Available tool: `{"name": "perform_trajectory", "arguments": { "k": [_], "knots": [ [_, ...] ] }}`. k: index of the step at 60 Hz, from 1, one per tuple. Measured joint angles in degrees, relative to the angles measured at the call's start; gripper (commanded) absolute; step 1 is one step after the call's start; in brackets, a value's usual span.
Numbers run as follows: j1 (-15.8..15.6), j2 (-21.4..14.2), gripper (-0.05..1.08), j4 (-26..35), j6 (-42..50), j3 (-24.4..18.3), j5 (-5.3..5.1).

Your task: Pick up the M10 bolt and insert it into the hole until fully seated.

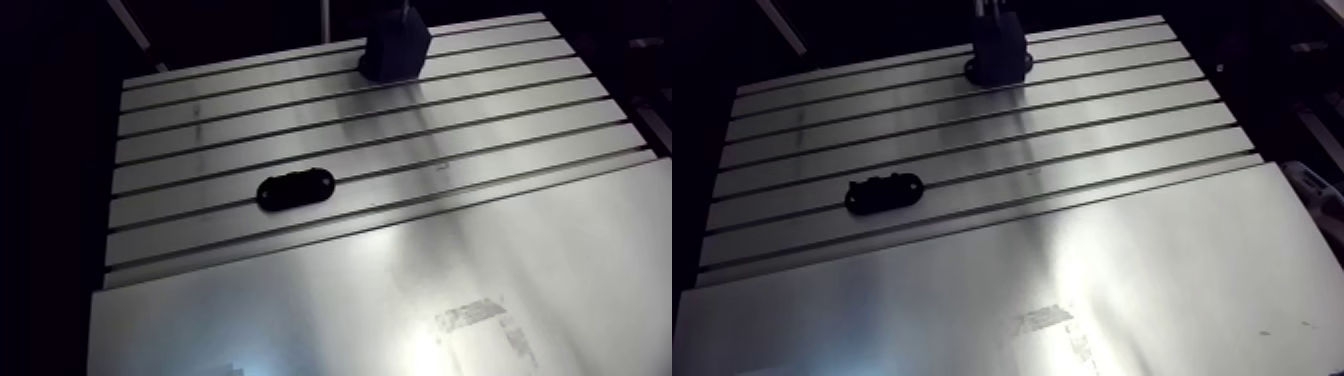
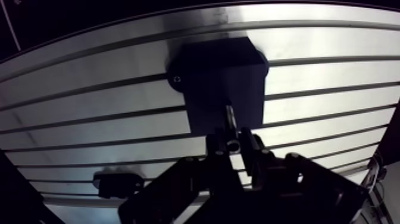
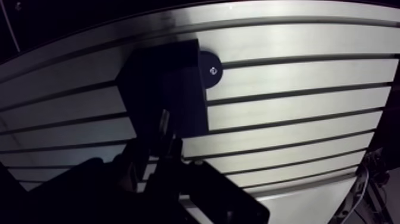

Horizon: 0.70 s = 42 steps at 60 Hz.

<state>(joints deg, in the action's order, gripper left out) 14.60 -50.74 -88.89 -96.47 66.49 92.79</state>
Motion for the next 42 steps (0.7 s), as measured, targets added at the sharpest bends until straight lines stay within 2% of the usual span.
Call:
{"name": "perform_trajectory", "arguments": {
  "k": [42],
  "knots": [
    [-0.01,0.00,1.07,-0.15,0.00,0.10,-0.09]
  ]
}}
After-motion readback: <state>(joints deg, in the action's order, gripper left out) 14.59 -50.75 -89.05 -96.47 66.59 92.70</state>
